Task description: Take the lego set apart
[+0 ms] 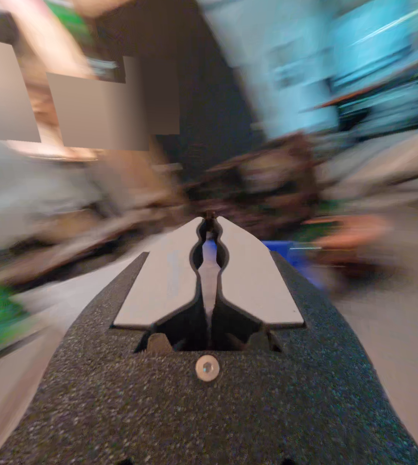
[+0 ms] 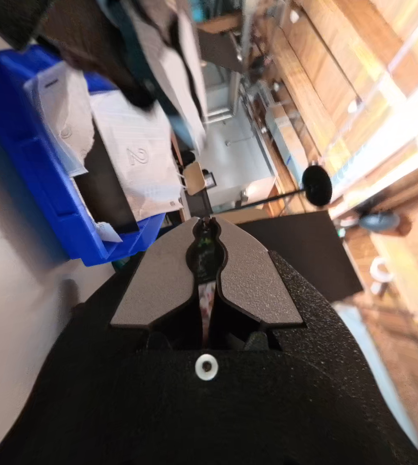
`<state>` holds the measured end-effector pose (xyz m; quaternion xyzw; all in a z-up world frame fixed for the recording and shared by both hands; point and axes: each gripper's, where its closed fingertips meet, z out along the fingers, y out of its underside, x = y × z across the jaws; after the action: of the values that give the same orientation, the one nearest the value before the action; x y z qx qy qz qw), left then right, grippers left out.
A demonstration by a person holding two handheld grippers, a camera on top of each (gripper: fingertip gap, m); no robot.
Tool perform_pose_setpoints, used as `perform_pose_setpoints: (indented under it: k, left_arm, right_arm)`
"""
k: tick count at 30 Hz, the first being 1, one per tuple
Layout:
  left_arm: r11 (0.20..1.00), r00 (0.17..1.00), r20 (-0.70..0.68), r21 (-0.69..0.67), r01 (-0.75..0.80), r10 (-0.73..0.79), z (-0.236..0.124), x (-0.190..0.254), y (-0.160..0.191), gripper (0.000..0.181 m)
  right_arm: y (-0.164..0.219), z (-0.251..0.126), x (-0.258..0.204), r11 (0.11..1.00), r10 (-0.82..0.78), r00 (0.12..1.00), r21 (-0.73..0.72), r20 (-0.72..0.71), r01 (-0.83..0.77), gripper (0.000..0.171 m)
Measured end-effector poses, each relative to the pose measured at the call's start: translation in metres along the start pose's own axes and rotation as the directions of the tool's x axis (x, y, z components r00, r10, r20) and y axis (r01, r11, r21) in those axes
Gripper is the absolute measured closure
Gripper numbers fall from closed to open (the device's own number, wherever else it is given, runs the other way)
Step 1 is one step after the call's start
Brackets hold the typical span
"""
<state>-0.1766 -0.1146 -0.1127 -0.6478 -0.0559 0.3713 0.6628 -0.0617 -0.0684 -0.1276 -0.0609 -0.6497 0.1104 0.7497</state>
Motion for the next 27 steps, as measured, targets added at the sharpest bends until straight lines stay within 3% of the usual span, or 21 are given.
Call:
perform_pose_setpoints:
  k: [1,2,3,4,5,8,13,18,23,25,27]
  left_arm:
    - [0.986,0.986,0.021,-0.014,0.164,-0.164,-0.004,-0.037,0.008,0.177]
    - [0.913,0.904,-0.16,0.032,0.407,-0.397,-0.013,-0.038,-0.012,0.177]
    - [0.906,0.889,-0.252,0.082,0.414,-0.383,-0.021,-0.028,-0.035,0.177]
    - [0.957,0.94,-0.241,0.104,0.272,-0.241,-0.024,-0.014,-0.048,0.177]
    - [0.966,0.941,-0.289,0.134,0.221,-0.175,-0.027,0.007,-0.065,0.177]
    - [0.934,0.881,-0.425,0.182,0.306,-0.206,-0.031,0.033,-0.094,0.177]
    - [0.896,0.798,-0.517,0.123,0.426,-0.309,-0.029,0.049,-0.088,0.177]
    - [0.894,0.786,-0.529,0.106,0.435,-0.32,-0.035,0.061,-0.081,0.176]
    - [0.898,0.778,-0.541,0.091,0.431,-0.319,-0.041,0.066,-0.074,0.176]
    - [0.901,0.779,-0.543,0.087,0.425,-0.315,-0.045,0.067,-0.072,0.176]
    - [0.912,0.79,-0.532,0.075,0.403,-0.305,-0.05,0.064,-0.066,0.176]
  right_arm:
    - [0.007,-0.009,0.009,0.994,0.107,0.994,-0.023,-0.019,-0.107,0.166]
    - [0.007,-0.015,0.012,0.972,0.235,0.972,0.008,-0.002,-0.235,0.166]
    - [0.005,-0.016,0.011,0.949,0.31,0.95,0.054,0.022,-0.311,0.165]
    - [0.008,-0.011,0.01,0.941,0.332,0.943,0.059,0.028,-0.333,0.165]
    - [0.014,-0.006,0.008,0.939,0.34,0.94,0.039,0.038,-0.341,0.165]
    - [0.019,-0.008,0.013,0.911,0.404,0.913,0.063,0.061,-0.408,0.165]
    - [0.005,-0.015,0.03,0.81,0.556,0.823,0.144,0.121,-0.568,0.165]
    - [-0.011,-0.021,0.044,0.604,0.725,0.642,0.216,0.25,-0.767,0.164]
    - [-0.019,-0.029,0.054,0.429,0.797,0.49,0.241,0.353,-0.871,0.164]
    - [-0.02,-0.03,0.055,0.398,0.802,0.461,0.235,0.379,-0.887,0.164]
    - [-0.021,-0.028,0.051,0.422,0.787,0.475,0.218,0.393,-0.88,0.164]
